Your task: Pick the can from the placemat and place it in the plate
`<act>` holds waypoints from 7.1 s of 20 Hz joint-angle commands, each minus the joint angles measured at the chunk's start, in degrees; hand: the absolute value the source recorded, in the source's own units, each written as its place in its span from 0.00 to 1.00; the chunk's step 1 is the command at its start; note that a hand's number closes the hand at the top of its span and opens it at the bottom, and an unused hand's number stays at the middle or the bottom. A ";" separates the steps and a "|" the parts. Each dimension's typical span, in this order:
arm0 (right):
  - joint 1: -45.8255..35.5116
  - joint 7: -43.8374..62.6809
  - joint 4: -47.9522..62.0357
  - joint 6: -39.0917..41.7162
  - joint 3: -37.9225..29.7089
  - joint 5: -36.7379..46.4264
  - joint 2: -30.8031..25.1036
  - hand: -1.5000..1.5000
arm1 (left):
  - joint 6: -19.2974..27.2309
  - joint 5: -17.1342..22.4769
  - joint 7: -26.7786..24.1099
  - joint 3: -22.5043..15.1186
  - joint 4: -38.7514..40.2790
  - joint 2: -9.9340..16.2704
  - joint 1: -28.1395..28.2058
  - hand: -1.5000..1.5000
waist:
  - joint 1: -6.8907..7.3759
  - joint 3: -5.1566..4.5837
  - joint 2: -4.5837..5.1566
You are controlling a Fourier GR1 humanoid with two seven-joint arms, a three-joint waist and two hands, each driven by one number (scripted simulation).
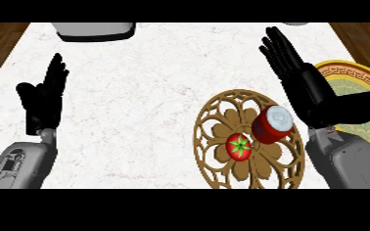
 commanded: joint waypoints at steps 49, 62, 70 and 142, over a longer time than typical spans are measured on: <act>-1.15 75.39 -15.16 17.25 6.24 41.55 -7.06 0.00 | -7.44 -4.79 1.72 -7.67 -3.85 -5.30 -1.18 0.50 | 2.87 -0.24 2.20; 4.09 71.00 -8.30 18.81 6.28 41.55 -4.01 0.00 | -8.84 -5.01 -0.61 -5.00 -2.15 -5.19 -0.71 0.50 | 2.91 -0.21 2.32; 8.37 64.84 -3.39 17.42 4.20 44.42 -2.64 0.00 | -9.86 -5.12 2.91 -3.73 -7.41 -4.29 0.10 0.50 | 3.09 -0.16 2.29; -8.59 -55.87 72.39 17.00 -19.85 48.85 -20.83 0.00 | -15.31 -8.22 3.26 0.88 -5.96 -7.89 -0.75 0.50 | 3.96 -0.06 2.63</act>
